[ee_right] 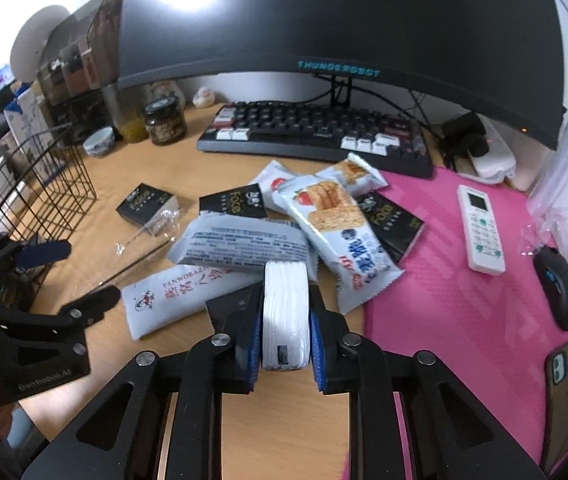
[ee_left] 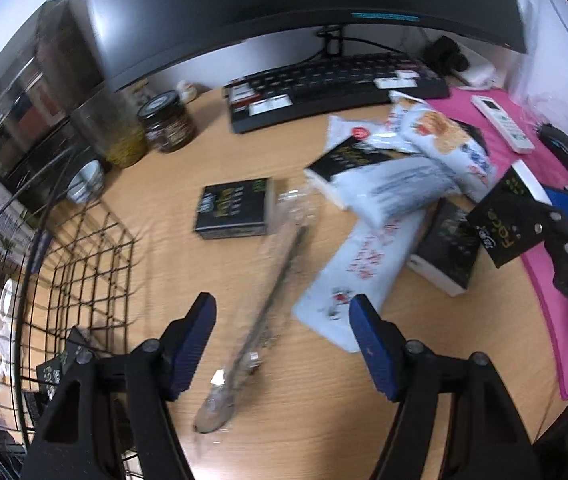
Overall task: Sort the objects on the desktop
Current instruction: 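Grasp a white tissue pack with the right tool while the left tool grasps a Face pack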
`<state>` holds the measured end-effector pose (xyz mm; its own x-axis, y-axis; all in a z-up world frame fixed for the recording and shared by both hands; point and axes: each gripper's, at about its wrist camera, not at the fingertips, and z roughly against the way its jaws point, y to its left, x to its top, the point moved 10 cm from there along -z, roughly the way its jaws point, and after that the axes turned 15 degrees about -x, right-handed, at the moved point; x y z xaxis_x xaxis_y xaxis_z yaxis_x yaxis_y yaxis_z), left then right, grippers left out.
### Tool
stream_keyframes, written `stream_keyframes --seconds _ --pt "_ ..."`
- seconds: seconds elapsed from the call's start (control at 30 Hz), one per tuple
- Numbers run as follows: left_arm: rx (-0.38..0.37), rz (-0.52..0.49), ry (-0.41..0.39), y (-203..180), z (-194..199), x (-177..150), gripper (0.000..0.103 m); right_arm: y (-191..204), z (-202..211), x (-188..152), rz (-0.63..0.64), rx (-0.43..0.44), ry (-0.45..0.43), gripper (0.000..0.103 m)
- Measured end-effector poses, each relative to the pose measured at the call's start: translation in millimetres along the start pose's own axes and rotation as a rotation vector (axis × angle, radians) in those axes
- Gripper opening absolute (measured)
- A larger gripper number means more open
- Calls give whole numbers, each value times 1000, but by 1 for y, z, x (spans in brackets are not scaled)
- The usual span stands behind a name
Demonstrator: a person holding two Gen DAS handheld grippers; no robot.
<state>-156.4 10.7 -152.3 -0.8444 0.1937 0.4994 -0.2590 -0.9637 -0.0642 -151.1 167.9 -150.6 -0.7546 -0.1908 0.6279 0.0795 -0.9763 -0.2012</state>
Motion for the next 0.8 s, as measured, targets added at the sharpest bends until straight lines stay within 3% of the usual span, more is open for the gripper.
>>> stream_keyframes --seconds 0.43,0.8 --pt "-127 -185 18 -82 -31 15 73 -54 -4 -14 -77 -25 27 19" --pt "-173 -210 54 -105 -58 28 73 -76 -4 -31 -110 -36 42 19"
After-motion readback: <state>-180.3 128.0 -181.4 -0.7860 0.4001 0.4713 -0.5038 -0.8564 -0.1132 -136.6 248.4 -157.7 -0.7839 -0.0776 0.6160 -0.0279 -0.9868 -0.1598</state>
